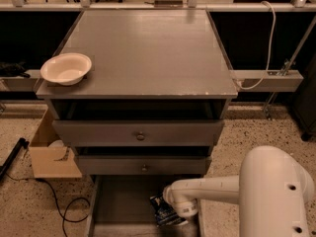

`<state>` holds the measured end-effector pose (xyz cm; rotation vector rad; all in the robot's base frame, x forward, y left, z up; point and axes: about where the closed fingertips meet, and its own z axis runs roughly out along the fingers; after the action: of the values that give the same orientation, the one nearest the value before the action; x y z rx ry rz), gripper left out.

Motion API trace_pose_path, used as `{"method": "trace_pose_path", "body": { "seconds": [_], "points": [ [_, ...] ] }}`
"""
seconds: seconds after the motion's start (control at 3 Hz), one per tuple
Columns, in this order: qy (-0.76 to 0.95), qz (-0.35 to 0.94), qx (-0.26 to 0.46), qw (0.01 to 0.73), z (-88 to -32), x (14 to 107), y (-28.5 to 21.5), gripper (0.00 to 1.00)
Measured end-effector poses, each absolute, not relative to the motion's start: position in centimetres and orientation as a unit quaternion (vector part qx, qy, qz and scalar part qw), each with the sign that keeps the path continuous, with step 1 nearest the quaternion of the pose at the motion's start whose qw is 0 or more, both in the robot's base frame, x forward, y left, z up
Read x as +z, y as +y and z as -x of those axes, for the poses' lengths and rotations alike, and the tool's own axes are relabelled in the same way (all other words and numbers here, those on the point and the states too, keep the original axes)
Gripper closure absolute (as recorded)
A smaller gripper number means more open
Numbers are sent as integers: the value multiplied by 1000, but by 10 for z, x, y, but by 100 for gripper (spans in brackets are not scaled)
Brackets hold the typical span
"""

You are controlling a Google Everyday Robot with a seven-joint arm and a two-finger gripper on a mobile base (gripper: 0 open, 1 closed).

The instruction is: Pick blue chip bag from bottom drawer and place on counter

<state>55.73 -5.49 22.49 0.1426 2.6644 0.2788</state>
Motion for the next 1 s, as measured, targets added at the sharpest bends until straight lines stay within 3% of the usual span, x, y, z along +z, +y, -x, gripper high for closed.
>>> {"method": "trace_pose_path", "body": {
  "seconds": [0.67,1.0],
  "points": [
    [968,-16,111,225,-549,247,-76,100],
    [961,25,161,223,-530,268,-100,100]
  ]
}}
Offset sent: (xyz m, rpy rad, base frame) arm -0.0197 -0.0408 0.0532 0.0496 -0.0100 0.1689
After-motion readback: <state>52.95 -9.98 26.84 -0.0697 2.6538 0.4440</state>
